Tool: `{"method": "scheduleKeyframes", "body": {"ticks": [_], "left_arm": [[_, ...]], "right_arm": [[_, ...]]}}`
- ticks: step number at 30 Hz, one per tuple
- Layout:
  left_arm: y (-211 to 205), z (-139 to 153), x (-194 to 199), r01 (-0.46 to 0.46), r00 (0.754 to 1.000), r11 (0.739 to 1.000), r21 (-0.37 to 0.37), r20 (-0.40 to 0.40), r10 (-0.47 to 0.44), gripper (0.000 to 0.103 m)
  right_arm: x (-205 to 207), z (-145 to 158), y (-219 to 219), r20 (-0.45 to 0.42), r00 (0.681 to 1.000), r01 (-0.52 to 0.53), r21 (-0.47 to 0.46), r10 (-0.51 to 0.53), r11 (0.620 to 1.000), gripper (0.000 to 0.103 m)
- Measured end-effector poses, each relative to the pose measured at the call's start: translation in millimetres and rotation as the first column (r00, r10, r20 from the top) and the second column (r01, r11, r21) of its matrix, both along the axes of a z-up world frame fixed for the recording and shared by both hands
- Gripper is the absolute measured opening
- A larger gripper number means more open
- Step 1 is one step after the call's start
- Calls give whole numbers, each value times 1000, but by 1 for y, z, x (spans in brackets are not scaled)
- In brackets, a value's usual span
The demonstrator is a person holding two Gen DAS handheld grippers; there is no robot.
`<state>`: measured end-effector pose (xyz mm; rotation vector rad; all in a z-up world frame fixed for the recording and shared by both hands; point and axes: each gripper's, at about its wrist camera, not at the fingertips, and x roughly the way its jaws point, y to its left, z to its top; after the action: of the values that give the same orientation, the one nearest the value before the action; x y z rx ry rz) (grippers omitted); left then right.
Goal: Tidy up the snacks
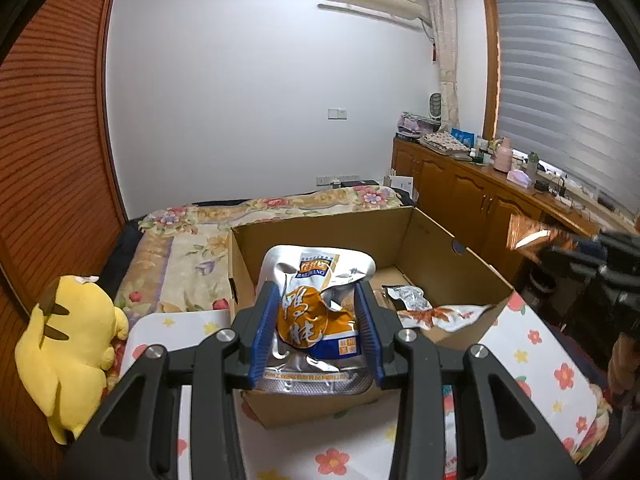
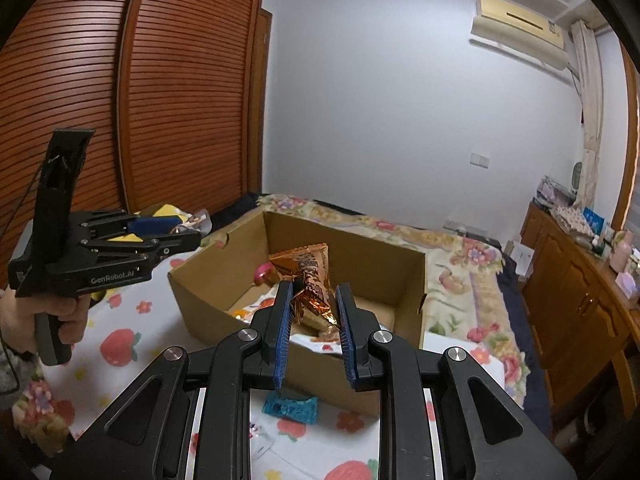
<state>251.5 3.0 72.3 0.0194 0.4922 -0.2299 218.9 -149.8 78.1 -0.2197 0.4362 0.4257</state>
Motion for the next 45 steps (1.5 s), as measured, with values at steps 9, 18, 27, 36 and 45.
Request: {"method": "scheduleKeyframes", "body": {"ticks": [9,18,27,36,45], "left_arm": [[-9,-7,30,3,998,1000,-11,-56,-4,38],[-30,-29,49,29,992,999,23,-125,-25,39],[-34,-36,49,28,989,999,18,-147,-25,62],[-39,-30,39,31,993,999,36,-117,-26,77],[-38,-21,22,42,998,999,23,-50,-41,99]], "right_arm": [[43,-32,6,-65,997,38,-73,-43,997,20],[71,-57,-3,-139,988,68,-47,-74,997,20],[94,-72,-11,-213,972,103,-16,-104,995,20],[104,-82,-17,-267,957,129,42,-113,991,24],[101,-82,-20,-257,959,143,81,-118,986,73]]}}
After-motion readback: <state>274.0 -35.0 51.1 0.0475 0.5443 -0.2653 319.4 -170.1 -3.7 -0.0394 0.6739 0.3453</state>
